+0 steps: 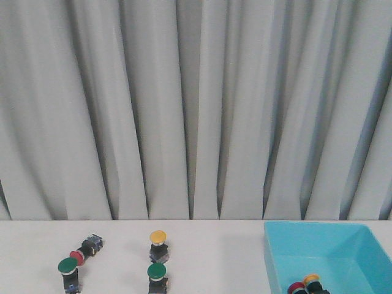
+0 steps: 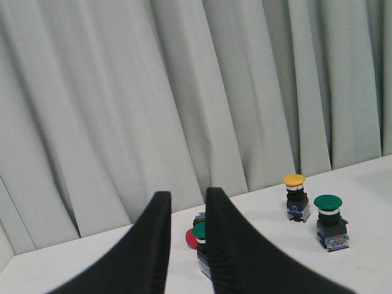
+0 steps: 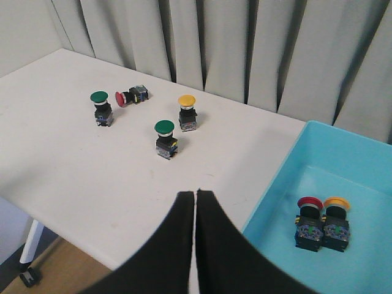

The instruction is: Pick red and yellow buttons and place in box

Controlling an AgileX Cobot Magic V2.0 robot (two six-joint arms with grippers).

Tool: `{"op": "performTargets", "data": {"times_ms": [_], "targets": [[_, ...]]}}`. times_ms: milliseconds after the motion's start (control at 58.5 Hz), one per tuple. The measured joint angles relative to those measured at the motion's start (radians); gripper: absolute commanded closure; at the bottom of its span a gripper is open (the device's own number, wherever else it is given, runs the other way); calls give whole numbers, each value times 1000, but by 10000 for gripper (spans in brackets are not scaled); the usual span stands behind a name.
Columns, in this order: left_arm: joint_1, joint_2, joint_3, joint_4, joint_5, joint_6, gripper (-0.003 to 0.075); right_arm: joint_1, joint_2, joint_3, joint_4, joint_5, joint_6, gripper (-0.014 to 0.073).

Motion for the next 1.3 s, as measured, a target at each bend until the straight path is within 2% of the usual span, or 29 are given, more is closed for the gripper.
{"op": "performTargets", "data": {"times_ms": [137, 359, 530, 581, 735, 855, 1009, 1299], "targets": [[0, 0, 0, 0, 0, 0, 584, 0, -87, 106, -1, -74, 0, 598], [0, 0, 0, 0, 1, 0, 584, 0, -323, 456, -20, -322, 23, 598], [0, 0, 0, 0, 2, 0, 584, 0, -478, 638, -114, -407, 181, 598], [0, 0, 0, 0, 2, 0, 584, 0, -486, 658, -176, -410, 258, 598], [0, 0, 0, 0, 3, 0, 584, 0, -487, 671, -468, -420, 588, 598], [0, 0, 0, 0, 3, 0, 584, 0, -487, 671, -656, -495, 797, 598], [0, 0, 0, 0, 3, 0, 584, 0, -487, 671, -742, -599, 844, 598], [0, 0, 0, 0, 3, 0, 584, 0, -487, 730, -756, -725, 855, 598]]}}
